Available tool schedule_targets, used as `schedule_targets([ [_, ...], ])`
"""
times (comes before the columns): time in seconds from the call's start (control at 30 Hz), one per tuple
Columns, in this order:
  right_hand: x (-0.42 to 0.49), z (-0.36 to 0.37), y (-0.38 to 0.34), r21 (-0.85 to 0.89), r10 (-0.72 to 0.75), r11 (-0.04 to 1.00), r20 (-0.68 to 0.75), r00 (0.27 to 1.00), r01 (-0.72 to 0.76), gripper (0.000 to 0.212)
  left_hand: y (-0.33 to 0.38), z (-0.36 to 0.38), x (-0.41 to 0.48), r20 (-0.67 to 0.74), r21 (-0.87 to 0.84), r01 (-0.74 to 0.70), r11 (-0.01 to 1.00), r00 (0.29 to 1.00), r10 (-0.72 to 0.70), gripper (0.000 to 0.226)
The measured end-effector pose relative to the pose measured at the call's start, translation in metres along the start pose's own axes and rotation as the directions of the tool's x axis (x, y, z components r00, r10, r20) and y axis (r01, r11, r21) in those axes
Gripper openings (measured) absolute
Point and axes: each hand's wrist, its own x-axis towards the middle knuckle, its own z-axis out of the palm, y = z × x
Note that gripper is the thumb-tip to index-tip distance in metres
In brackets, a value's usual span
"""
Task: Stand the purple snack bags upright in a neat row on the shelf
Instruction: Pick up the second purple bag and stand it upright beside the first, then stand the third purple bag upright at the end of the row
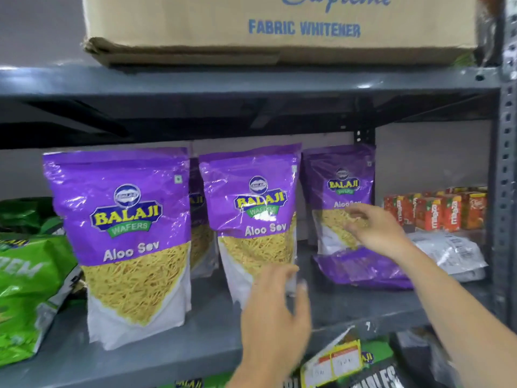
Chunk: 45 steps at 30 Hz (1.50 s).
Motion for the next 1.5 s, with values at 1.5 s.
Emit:
schedule_targets([
  [1.5, -0.007, -0.015, 0.082, 0.825, 0.300, 0.534, 0.021, 0.954, -0.186, 0.048, 0.064, 0.176, 0.110, -0.157, -0.576, 0.293, 0.763, 0.876, -0.456, 0.035],
])
